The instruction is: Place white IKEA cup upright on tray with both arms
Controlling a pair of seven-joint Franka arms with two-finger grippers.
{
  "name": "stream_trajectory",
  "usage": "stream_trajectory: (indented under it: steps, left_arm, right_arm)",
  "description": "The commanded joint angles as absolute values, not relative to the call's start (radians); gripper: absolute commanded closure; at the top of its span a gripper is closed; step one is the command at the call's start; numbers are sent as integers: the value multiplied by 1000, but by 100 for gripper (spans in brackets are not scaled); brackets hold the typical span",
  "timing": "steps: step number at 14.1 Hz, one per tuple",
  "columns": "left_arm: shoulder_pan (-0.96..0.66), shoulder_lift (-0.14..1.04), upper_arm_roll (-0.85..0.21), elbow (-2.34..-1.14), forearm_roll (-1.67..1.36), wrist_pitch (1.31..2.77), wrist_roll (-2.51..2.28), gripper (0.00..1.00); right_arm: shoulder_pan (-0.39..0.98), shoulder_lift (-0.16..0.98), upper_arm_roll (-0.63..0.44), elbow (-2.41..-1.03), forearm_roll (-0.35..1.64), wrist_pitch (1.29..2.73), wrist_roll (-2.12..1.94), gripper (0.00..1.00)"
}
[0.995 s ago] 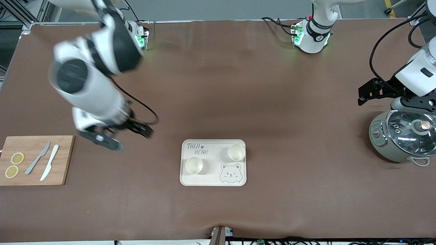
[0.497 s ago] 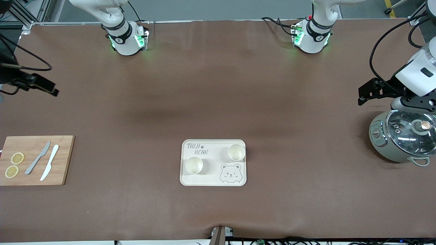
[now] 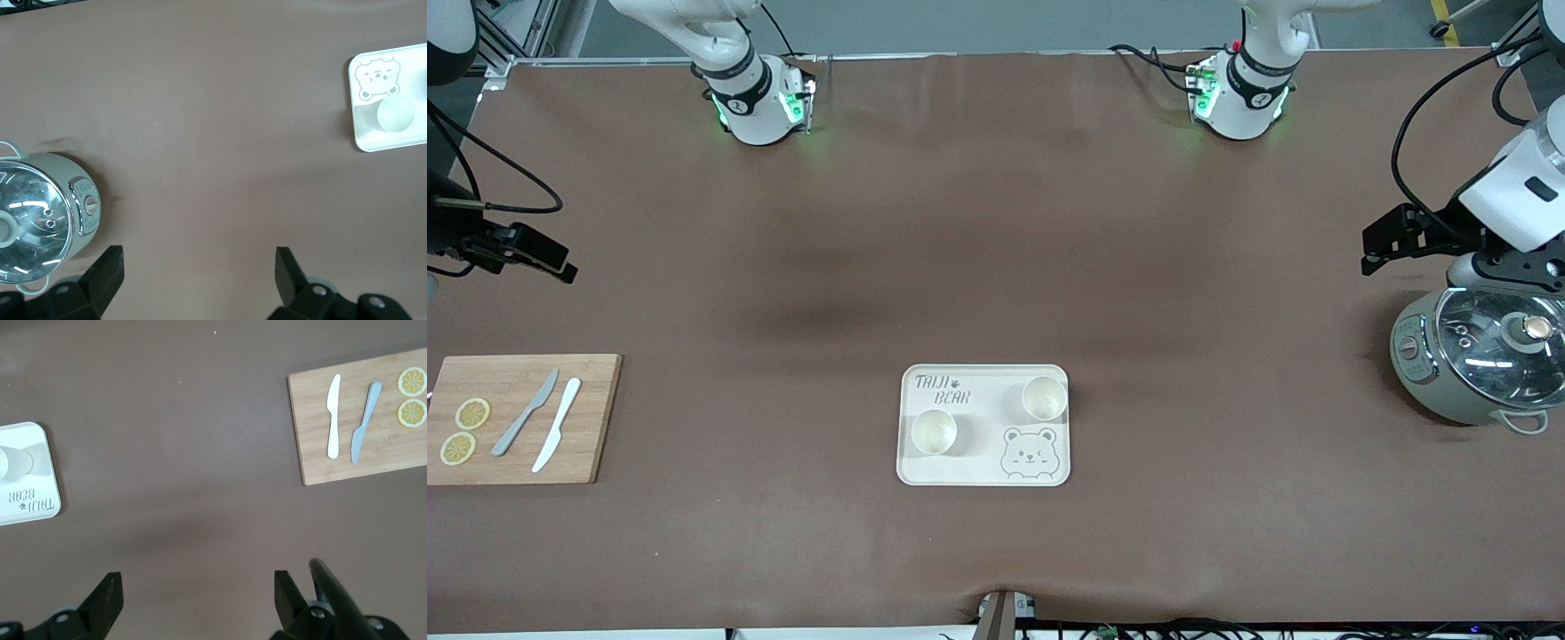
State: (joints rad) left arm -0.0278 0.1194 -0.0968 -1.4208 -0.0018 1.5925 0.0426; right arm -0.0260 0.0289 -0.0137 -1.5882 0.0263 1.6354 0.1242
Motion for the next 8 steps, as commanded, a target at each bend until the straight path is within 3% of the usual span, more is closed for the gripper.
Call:
stream_trajectory:
  steps: [1, 8]
  left_arm:
    - [-26, 103, -100, -1425, 14, 1582, 37, 0]
    - [-26, 103, -100, -1425, 14, 1582, 35, 0]
  right_arm:
    - [-37, 8, -12, -1595, 14, 1618, 118, 0]
    - [-37, 15, -12, -1543, -55, 1600, 137, 0]
